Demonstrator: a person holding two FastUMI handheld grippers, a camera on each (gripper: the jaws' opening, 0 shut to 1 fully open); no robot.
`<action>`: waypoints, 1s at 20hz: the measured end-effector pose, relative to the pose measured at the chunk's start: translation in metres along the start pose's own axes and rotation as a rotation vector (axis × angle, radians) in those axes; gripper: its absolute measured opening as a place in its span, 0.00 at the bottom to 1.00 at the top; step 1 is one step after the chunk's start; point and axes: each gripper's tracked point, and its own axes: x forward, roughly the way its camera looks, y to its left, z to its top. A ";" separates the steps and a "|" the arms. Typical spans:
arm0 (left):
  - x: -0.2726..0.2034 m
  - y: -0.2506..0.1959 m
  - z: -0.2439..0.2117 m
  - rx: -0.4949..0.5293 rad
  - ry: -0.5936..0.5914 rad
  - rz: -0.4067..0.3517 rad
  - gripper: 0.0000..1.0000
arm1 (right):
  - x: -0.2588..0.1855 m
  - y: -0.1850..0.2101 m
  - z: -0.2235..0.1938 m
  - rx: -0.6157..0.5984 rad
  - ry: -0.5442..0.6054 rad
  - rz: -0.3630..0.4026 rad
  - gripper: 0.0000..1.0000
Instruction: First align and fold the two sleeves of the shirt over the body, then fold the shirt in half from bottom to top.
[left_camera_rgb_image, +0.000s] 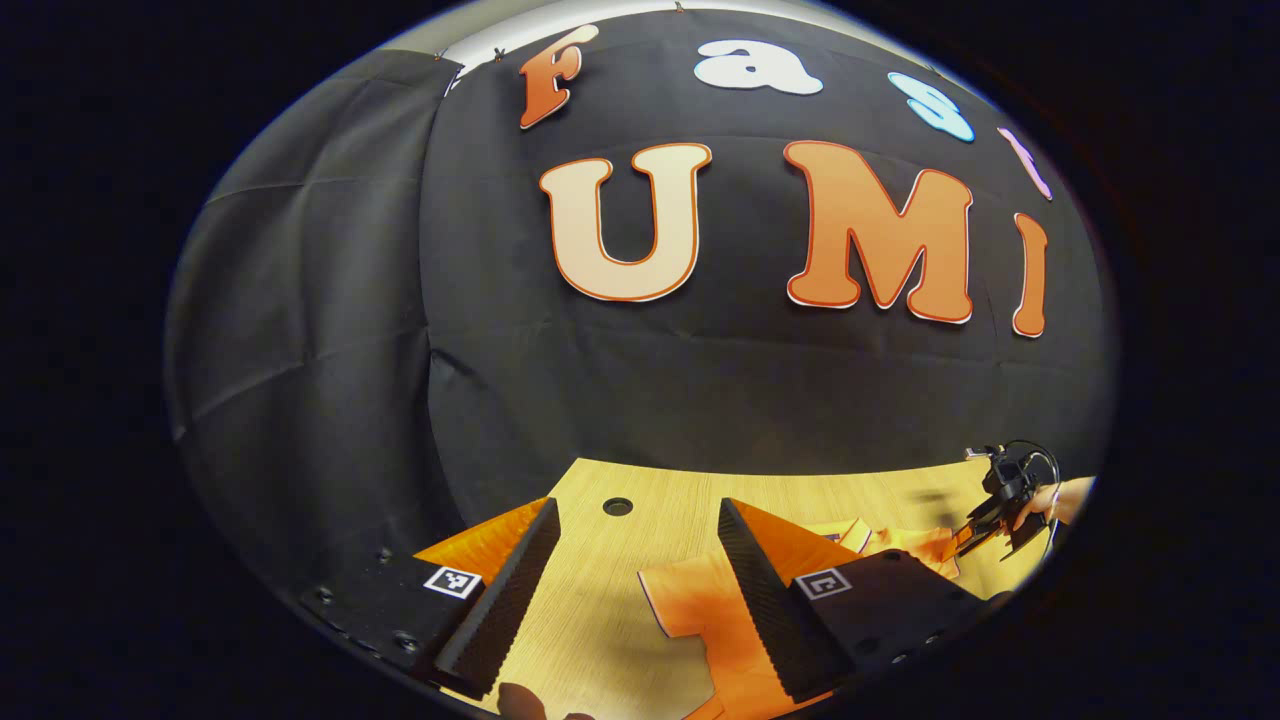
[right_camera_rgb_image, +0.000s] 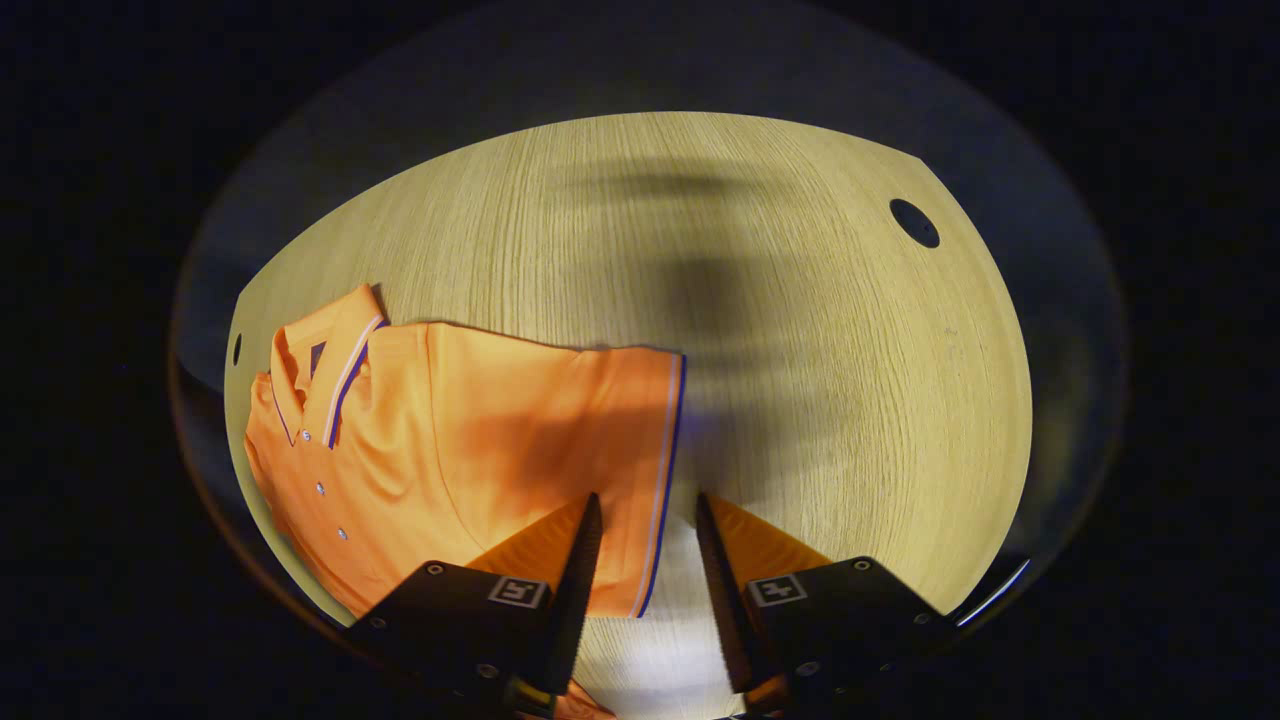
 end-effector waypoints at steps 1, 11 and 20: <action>0.000 0.002 -0.001 -0.002 0.001 0.001 0.98 | 0.000 0.002 0.000 0.003 -0.003 0.003 0.40; -0.009 0.027 -0.006 -0.022 -0.005 0.007 0.98 | -0.023 0.016 0.000 0.059 -0.066 0.008 0.07; -0.016 0.067 -0.011 -0.056 -0.019 -0.009 0.98 | -0.088 0.065 0.011 -0.034 -0.186 -0.011 0.07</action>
